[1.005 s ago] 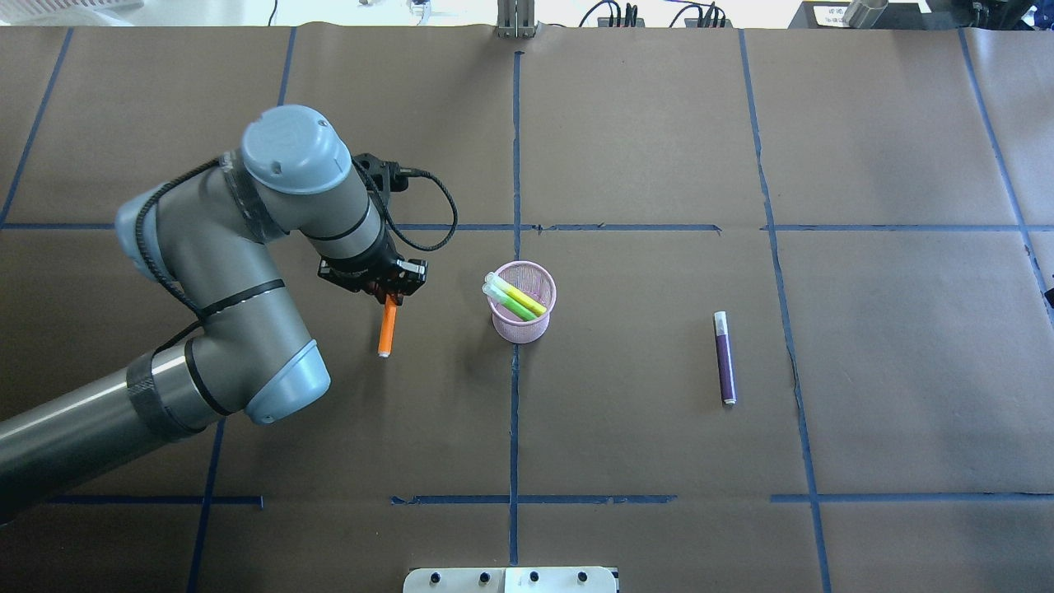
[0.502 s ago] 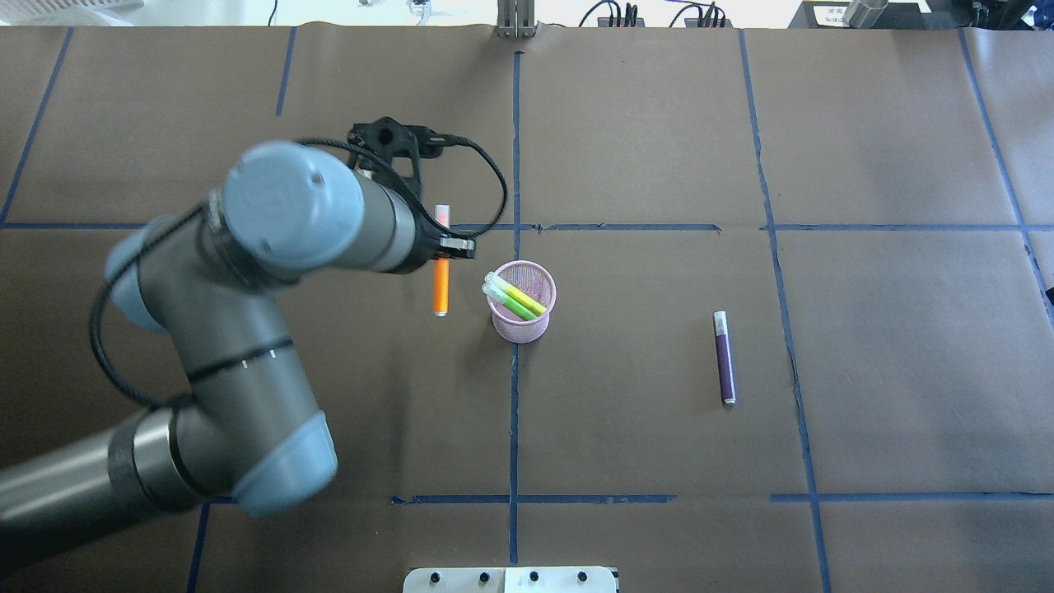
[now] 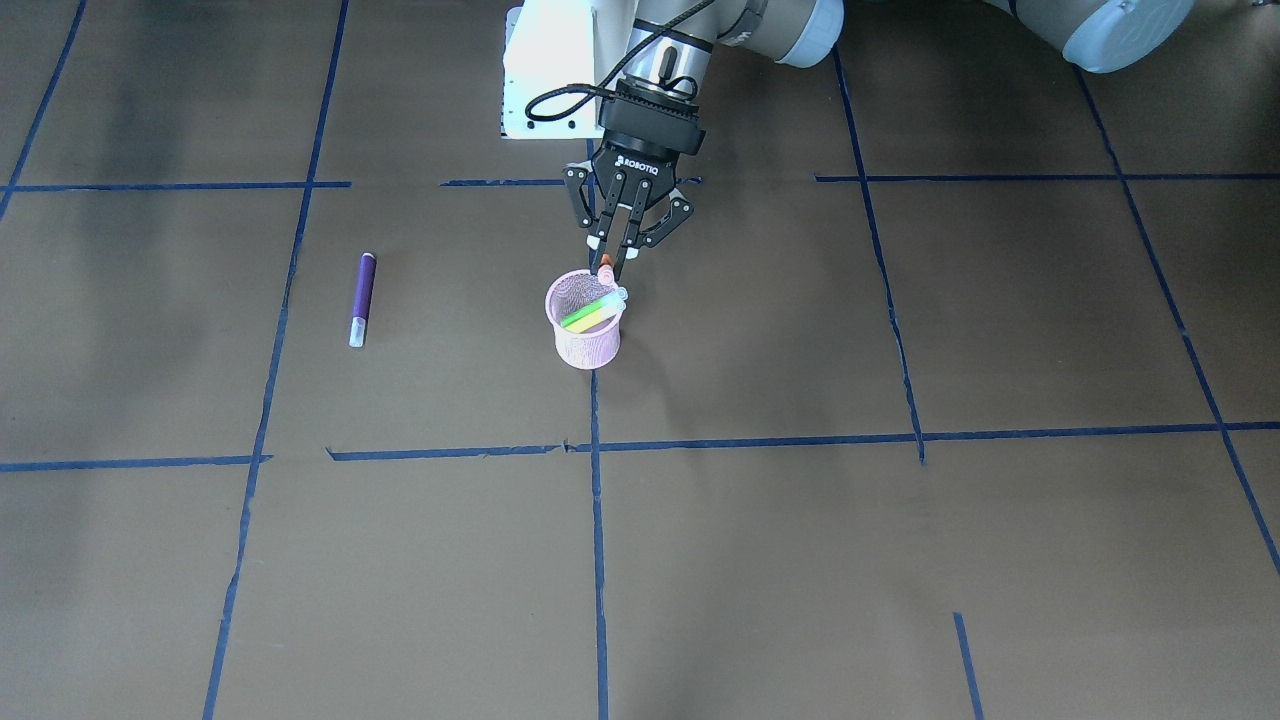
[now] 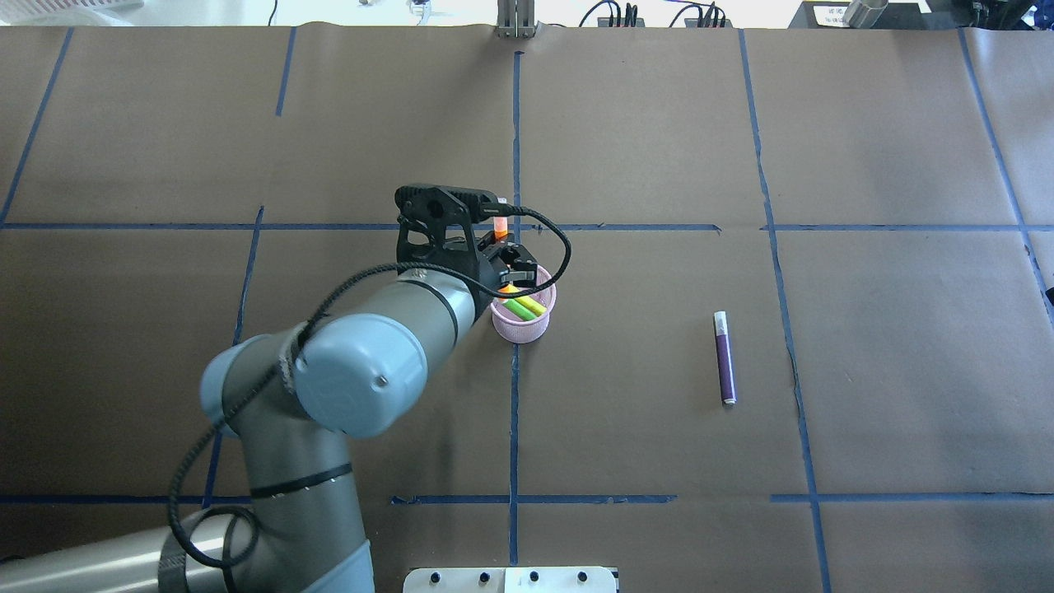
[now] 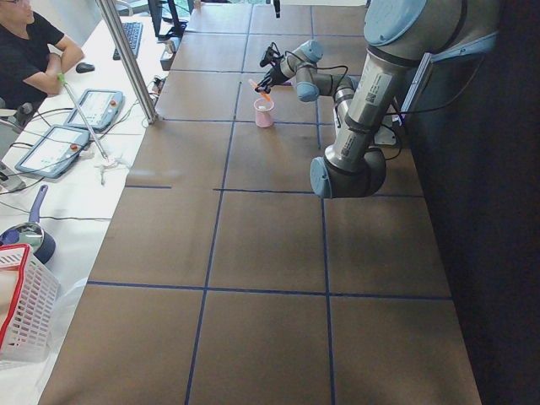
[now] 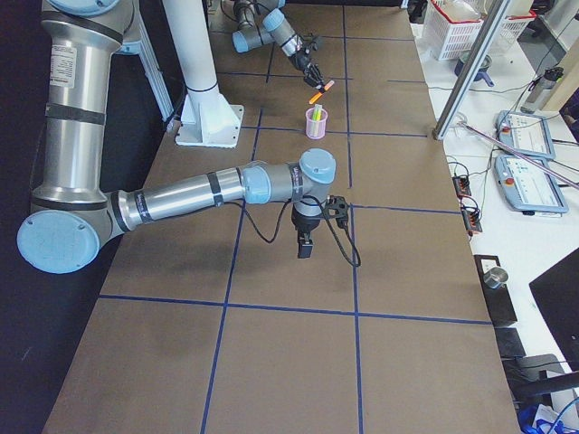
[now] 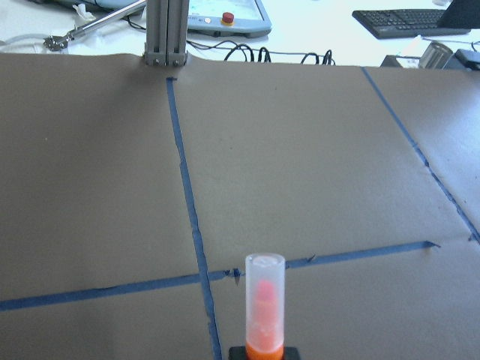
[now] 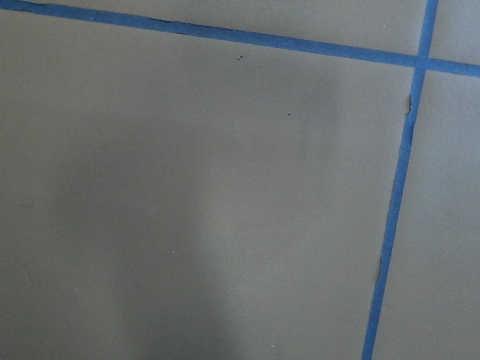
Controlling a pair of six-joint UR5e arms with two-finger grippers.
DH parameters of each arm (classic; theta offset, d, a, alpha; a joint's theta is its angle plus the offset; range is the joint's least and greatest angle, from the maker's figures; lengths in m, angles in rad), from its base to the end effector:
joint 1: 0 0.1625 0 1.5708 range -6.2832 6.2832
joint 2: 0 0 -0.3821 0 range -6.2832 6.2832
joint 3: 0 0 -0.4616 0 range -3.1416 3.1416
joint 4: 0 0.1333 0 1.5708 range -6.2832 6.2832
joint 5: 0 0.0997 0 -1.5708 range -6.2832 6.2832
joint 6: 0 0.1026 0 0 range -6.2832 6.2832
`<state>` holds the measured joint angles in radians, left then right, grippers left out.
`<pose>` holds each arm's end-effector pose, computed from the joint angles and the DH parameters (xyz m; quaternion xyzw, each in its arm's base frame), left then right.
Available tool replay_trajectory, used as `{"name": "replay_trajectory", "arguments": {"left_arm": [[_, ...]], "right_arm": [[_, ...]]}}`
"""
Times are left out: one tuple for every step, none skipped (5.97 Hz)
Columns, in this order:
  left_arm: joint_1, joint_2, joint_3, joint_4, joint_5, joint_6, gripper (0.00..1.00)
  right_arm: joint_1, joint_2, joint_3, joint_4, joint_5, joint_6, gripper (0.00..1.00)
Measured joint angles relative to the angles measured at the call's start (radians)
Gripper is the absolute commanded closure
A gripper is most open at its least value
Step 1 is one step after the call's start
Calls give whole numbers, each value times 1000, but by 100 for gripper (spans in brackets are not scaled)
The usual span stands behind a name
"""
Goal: Collect pens into pen holder
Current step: 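Carry the orange highlighter over the cup with the left gripper and release it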
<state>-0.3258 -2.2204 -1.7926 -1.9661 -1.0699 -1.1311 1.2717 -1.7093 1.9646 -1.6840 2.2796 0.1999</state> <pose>0.5517 -0.3791 0.0454 0.3995 0.4573 -0.1020 0.7880 -0.0848 -0.5009 0.4874 -0.0210 -0.3519 -0.0710 0.9331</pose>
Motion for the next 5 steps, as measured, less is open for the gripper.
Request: {"name": "replay_trajectory", "arguments": {"left_arm": [[36, -19, 75, -76, 117, -5, 99], [53, -33, 161, -187, 173, -5, 89], [60, -41, 208, -244, 189, -4, 1], [62, -41, 223, -263, 191, -2, 0], [63, -38, 223, -269, 190, 0, 0]], "right_arm": [[0, 0, -1, 0, 1, 1, 0], [0, 0, -3, 0, 1, 2, 0], [-1, 1, -4, 1, 2, 5, 0], [-1, 2, -4, 1, 4, 9, 0], [-1, 2, -4, 1, 5, 10, 0]]}}
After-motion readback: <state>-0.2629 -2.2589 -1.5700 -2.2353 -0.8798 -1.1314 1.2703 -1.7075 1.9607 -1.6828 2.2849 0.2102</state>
